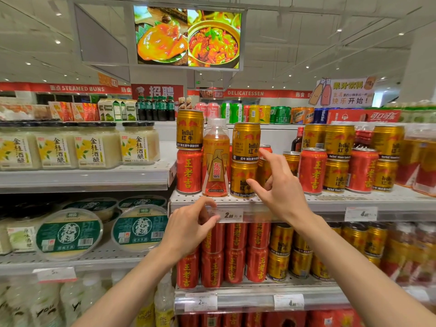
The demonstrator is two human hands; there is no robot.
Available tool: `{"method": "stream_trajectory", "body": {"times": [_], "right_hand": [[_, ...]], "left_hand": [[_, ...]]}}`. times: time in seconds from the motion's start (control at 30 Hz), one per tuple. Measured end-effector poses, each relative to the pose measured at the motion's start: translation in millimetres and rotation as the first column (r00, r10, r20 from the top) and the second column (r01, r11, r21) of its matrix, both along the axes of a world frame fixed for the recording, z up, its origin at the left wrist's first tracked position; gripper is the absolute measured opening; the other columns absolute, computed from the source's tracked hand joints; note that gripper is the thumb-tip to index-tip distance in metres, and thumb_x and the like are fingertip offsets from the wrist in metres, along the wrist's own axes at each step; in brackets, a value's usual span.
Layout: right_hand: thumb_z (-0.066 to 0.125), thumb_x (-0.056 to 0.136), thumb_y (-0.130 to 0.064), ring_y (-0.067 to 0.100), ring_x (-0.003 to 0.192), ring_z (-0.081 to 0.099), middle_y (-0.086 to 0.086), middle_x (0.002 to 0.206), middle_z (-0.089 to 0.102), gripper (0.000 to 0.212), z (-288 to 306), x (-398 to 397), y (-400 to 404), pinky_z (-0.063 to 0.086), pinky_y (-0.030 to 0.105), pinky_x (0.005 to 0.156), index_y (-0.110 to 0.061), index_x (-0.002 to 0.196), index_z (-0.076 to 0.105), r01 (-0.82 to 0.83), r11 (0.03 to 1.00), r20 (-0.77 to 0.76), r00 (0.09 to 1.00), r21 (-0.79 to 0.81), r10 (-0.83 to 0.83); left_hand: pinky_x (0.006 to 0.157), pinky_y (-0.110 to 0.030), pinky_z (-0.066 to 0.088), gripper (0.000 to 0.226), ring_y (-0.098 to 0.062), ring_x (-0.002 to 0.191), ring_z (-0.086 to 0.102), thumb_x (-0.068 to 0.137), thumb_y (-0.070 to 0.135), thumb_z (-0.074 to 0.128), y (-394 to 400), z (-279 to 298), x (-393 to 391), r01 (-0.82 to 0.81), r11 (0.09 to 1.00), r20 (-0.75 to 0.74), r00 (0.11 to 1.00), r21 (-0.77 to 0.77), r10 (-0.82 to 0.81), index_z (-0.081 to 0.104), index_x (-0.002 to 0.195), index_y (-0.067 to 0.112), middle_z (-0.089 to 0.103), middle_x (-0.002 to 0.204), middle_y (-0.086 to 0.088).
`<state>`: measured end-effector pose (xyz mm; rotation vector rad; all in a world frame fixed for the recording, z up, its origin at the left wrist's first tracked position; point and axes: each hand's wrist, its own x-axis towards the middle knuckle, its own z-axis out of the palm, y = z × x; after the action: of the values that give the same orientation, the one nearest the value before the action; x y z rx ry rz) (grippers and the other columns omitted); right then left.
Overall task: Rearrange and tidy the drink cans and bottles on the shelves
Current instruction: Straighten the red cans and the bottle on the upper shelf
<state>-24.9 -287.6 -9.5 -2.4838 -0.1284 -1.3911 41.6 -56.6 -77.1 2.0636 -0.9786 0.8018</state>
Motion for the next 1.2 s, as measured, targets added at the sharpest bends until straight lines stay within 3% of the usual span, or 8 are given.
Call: {"method": "stream_trajectory", "body": {"times": [0.13,0.27,0.4,0.57,0.77,0.97,1.1,1.2], "right_hand": [[0.069,0.089,-0.045,0.012,0.071,0.062,0.002,0.149,0.044,0.085,12.8,5.5,3.4,0.062,0.042,0.067,-0.029,0.157,0.020,-0.028,1.000,-0.024,0.999,0.004,0.028],[0.061,0.091,-0.058,0.020,0.097,0.064,0.002,0.154,0.046,0.091,23.4,10.9,9.2,0.054,0.052,0.095,-0.035,0.159,0.006,-0.083,0.975,-0.096,0.990,0.205,0.104],[0.058,0.095,-0.054,0.024,0.130,0.054,0.001,0.147,0.053,0.079,26.2,18.3,17.7,0.043,0.052,0.109,-0.027,0.159,0.020,-0.067,0.924,-0.094,0.990,0.376,0.110],[0.063,0.091,-0.054,0.015,0.117,0.058,-0.001,0.133,0.060,0.073,27.1,22.9,25.0,0.050,0.041,0.101,-0.022,0.151,0.038,-0.067,0.918,-0.025,0.996,0.390,0.083],[0.062,0.087,-0.060,0.025,0.094,0.071,-0.013,0.127,0.059,0.071,24.7,21.2,23.6,0.060,0.050,0.080,-0.031,0.146,0.036,-0.100,0.907,-0.059,0.989,0.410,0.136],[0.061,0.081,-0.068,0.021,0.090,0.071,-0.010,0.121,0.065,0.071,27.8,17.3,24.7,0.061,0.048,0.078,-0.037,0.139,0.034,-0.081,0.913,-0.079,0.989,0.400,0.122],[0.069,0.087,-0.050,0.020,0.095,0.068,-0.013,0.128,0.056,0.075,29.4,5.0,17.1,0.059,0.049,0.085,-0.031,0.150,0.032,-0.092,0.943,-0.160,0.976,0.321,0.150],[0.071,0.088,-0.045,0.010,0.082,0.061,-0.007,0.131,0.057,0.070,15.4,-2.9,10.8,0.059,0.045,0.082,-0.026,0.147,0.040,-0.059,0.973,-0.123,0.988,0.223,0.088]], "left_hand": [[0.064,-0.034,0.056,0.025,-0.007,0.061,0.063,0.090,0.037,0.077,0.7,0.6,-1.2,0.002,1.000,-0.014,1.000,0.005,-0.002,0.063,0.109,0.029,0.061,0.063,0.014],[0.065,-0.036,0.058,0.025,-0.008,0.062,0.064,0.090,0.037,0.076,1.3,1.2,-2.0,0.000,1.000,-0.018,1.000,0.012,0.000,0.063,0.110,0.029,0.060,0.063,0.015],[0.065,-0.037,0.057,0.026,-0.009,0.062,0.064,0.090,0.037,0.076,0.7,0.5,-1.4,-0.005,1.000,-0.020,1.000,0.012,0.005,0.062,0.110,0.030,0.059,0.063,0.014],[0.063,-0.034,0.055,0.026,-0.002,0.058,0.057,0.089,0.036,0.077,0.1,0.3,0.1,-0.011,1.000,-0.022,1.000,0.014,0.011,0.063,0.110,0.030,0.059,0.062,0.015],[0.062,-0.032,0.054,0.027,-0.001,0.058,0.057,0.089,0.037,0.077,0.7,1.1,-1.0,-0.005,1.000,-0.021,1.000,0.017,0.006,0.063,0.111,0.029,0.057,0.061,0.017],[0.063,-0.035,0.055,0.026,-0.005,0.059,0.060,0.089,0.036,0.078,0.8,1.5,-1.4,-0.006,1.000,-0.018,1.000,0.020,0.006,0.063,0.109,0.029,0.058,0.061,0.016],[0.062,-0.032,0.054,0.026,-0.004,0.059,0.060,0.089,0.036,0.078,0.6,1.2,-1.2,-0.004,1.000,-0.015,1.000,0.016,0.004,0.063,0.109,0.029,0.059,0.062,0.015],[0.061,-0.030,0.053,0.026,-0.003,0.059,0.060,0.089,0.035,0.078,0.6,1.0,-1.2,-0.004,1.000,-0.016,1.000,0.011,0.004,0.063,0.110,0.028,0.060,0.062,0.015]]}}
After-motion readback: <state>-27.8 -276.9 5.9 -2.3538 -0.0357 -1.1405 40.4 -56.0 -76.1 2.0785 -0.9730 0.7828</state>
